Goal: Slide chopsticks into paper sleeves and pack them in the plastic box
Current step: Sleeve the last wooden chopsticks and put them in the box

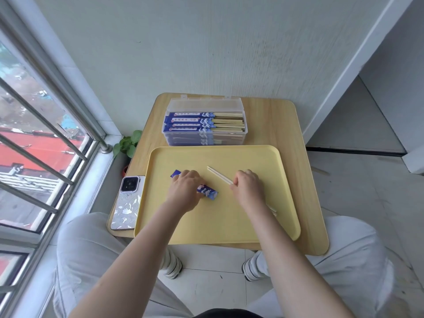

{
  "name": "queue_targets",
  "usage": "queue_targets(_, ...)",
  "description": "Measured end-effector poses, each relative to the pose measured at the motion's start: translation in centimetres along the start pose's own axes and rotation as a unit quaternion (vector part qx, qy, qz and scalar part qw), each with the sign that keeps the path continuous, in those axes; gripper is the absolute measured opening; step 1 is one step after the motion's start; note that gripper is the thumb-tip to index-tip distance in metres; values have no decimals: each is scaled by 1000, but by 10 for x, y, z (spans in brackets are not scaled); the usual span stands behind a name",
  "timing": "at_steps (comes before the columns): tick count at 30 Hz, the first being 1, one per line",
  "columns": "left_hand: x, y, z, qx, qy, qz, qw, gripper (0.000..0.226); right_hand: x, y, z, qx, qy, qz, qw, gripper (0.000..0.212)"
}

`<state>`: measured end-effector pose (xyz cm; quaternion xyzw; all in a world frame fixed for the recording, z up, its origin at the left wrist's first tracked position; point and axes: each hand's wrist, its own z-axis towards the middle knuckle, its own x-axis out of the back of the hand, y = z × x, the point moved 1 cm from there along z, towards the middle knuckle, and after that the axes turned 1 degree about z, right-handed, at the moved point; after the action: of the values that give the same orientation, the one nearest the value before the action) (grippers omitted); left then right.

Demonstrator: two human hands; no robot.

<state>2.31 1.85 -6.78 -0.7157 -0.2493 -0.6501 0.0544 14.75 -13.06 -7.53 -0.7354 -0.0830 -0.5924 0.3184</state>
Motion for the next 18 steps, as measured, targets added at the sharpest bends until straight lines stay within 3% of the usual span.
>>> queue_targets(7,11,5,4,25,-6,101,995,27,2,-13,-4,59,6,-130,990,14)
queue_targets(18,11,-4,-8,78,23,-65,995,27,-4,-22,-11,53,43,-148,987,17)
